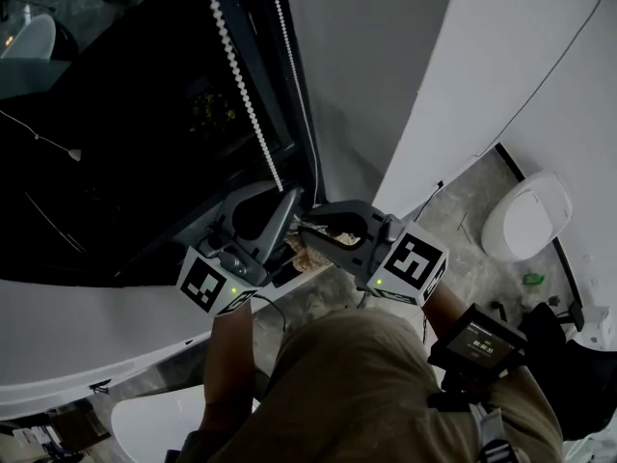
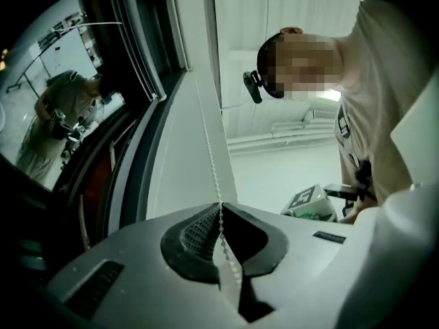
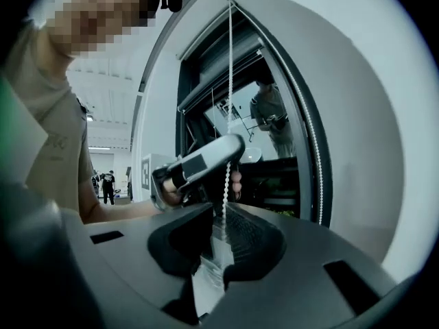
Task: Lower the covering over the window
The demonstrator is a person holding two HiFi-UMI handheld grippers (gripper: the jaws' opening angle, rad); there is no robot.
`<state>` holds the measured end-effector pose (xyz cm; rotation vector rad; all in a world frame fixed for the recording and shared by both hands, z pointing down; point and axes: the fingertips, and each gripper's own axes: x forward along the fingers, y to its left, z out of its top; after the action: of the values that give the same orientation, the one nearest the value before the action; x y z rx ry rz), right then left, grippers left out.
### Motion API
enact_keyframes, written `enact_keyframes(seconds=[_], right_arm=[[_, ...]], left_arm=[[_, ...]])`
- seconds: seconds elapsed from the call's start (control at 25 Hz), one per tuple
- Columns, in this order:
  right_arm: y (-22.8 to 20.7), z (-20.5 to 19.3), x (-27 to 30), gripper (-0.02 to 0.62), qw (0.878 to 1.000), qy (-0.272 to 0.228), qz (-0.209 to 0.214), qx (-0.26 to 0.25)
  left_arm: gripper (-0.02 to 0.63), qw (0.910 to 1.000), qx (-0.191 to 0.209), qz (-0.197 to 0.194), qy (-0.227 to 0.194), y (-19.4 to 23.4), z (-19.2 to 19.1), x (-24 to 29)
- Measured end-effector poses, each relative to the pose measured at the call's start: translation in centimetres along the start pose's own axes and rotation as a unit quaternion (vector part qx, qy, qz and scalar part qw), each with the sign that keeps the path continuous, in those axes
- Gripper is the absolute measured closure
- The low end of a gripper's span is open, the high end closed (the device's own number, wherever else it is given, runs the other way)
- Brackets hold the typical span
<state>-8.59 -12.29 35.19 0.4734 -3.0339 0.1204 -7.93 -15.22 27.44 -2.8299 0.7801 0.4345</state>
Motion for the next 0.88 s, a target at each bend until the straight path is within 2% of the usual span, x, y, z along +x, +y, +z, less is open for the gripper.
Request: enact_keyframes(seconds=[0.12,0.28,0.44,0.52,0.64,0.68,0.72,0.8,0.88], right_arm=[[-0.4,1.3,-1.0,0.484,1.0,-0.001,-0.006,-0.004],[-0.1,5.9,-1.6,0.477,0.998,-0.043,-0.042,-0.025],[-0.6,5.8,-1.6,0.477,0.997,-0.048,-0.05,-0.034],[-0.9,5.2,-1.5,0.477,0.997,-0.049,-0.053,-0.036],[-1.2,4.8,-1.5,0.477,0.996,-0.054,-0.063,-0.035],[-1.3,4.6,-1.6,0.477,0.995,-0.054,-0.069,-0.038],[-1.5,4.5,-1.7,0.477,0.995,-0.054,-0.076,-0.044],[-2.0,4.1,-2.0,0.477,0.993,-0.053,-0.09,-0.052],[-2.3,3.5,-2.2,0.477,0.992,-0.058,-0.103,-0.052]], left_arm=[[0.584,0.9998,-0.004,0.006,-0.016,0.3,0.2,-1.3],[0.584,0.9998,0.004,0.006,-0.018,-0.3,0.2,-1.4],[0.584,0.9995,0.01,0.022,-0.02,-0.2,-0.1,-1.1],[0.584,0.999,0.025,0.038,-0.003,0.3,-0.7,-1.0],[0.581,0.9969,0.031,0.05,0.053,0.4,-3.8,-1.7],[0.568,0.9964,0.018,0.056,0.061,0.3,-5.0,-2.4],[0.522,0.9959,0.003,0.066,0.062,0.2,-5.8,-3.3],[0.472,0.9935,-0.018,0.099,0.053,0.5,-6.5,-5.5],[0.46,0.9895,-0.025,0.135,0.046,1.1,-6.5,-8.0]])
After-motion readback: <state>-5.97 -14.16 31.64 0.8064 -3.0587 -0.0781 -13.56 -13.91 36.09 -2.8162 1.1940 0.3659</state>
